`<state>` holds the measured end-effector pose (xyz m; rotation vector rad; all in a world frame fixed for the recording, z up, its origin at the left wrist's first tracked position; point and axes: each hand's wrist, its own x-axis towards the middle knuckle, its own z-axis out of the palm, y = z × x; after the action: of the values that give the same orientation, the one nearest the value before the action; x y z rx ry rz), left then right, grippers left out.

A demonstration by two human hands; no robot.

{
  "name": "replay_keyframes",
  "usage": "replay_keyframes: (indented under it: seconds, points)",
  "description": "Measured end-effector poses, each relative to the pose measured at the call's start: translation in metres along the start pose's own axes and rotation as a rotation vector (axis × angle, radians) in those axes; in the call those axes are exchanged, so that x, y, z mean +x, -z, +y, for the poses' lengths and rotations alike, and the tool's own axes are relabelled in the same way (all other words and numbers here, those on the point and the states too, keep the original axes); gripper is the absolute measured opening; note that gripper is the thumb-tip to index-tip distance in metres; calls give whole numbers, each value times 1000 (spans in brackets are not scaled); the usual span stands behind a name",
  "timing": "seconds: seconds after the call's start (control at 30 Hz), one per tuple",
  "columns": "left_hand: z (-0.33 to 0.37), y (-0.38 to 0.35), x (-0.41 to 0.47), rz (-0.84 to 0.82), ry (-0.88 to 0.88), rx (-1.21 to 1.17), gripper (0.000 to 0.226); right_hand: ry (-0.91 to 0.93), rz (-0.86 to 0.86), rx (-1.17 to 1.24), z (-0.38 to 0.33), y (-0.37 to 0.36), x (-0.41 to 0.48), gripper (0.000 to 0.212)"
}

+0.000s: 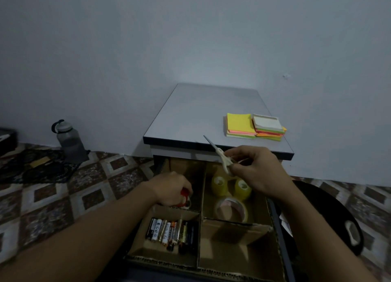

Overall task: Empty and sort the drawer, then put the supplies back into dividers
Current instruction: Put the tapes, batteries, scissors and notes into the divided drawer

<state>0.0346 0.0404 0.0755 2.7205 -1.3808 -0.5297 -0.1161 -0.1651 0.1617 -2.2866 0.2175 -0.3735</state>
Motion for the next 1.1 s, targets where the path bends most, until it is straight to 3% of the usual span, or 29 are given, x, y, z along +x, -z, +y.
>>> replay_keyframes:
  seconds: [0.23, 0.5, 0.57, 0.7, 0.8, 1.1]
  points:
    - [-9, -12, 10, 14, 16, -32, 38, -32, -17, -5, 7, -2, 0, 26]
    - [-36, -10, -27, 562, 117, -354, 28, -57, -119, -18, 7, -29, -4, 26]
    - [-45, -17, -35, 625, 175, -431, 28, -65, -148, -67, 6, -47, -4, 25]
    - [-51, -33, -41, 597, 257, -596, 30, -105, -259, -123, -2, -90, -1, 22]
    - [-52, -38, -40, 602, 260, -712, 29, -95, -231, -297, 0, -116, 9, 15]
    - [-67, -36, -35, 609, 247, -687, 29, -59, -278, -518, 14, -157, 34, 13]
